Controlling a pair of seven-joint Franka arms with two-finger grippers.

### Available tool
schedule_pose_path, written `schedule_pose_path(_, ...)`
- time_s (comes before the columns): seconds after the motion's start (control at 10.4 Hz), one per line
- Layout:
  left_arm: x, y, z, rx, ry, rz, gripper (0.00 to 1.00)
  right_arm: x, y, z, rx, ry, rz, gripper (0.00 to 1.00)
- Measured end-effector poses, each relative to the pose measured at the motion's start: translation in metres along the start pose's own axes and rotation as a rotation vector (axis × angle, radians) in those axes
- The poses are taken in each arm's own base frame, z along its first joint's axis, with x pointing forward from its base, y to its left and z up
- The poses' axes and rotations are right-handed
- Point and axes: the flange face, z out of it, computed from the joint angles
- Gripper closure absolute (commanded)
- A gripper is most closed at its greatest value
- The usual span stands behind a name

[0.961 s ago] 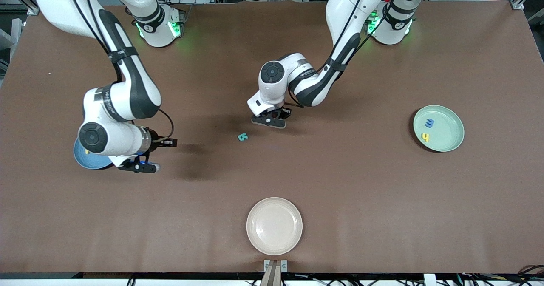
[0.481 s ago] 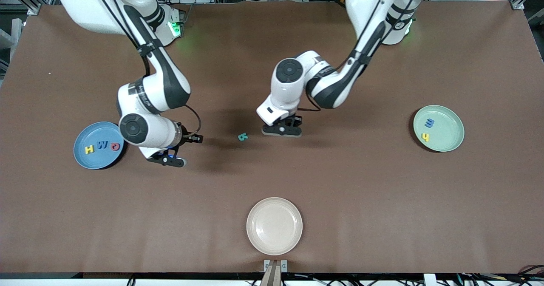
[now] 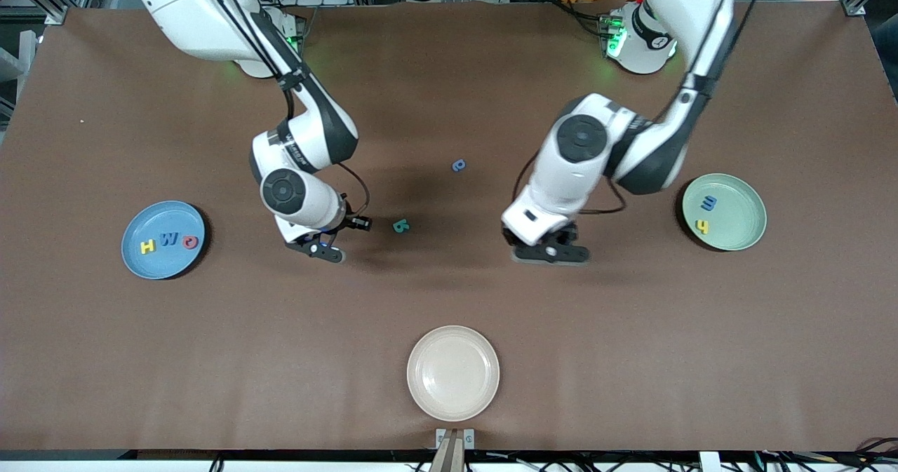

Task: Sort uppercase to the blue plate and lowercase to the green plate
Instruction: 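Carry the pink w to the green plate while the right gripper reaches the R, then release the w onto the green plate while the right gripper lowers to the R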

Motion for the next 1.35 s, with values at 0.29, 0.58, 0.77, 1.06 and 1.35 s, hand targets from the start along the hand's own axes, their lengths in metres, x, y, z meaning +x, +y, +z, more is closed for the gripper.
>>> schedule_pose_path(0.29, 0.029, -0.123, -0.031, 0.028, -0.059, 0.095, 1.00, -0.030, -0.034, -0.003, 0.048, 0.031, 0.118, 0.03)
schedule_pose_path(0.58, 0.036, -0.261, -0.030, 0.040, -0.126, 0.206, 1.00, -0.028, -0.040, -0.009, 0.079, 0.050, 0.159, 0.00)
schedule_pose_path(0.77, 0.019, -0.359, -0.012, 0.018, -0.203, 0.258, 1.00, -0.029, -0.046, -0.004, 0.092, 0.072, 0.194, 0.00)
schedule_pose_path(1.06, -0.018, -0.429, 0.055, -0.053, -0.335, 0.255, 1.00, -0.058, -0.071, 0.025, 0.002, 0.237, 0.226, 0.00)
schedule_pose_path(1.35, -0.040, -0.421, 0.096, -0.083, -0.416, 0.225, 0.28, -0.060, -0.075, 0.041, -0.006, 0.275, 0.237, 0.00)
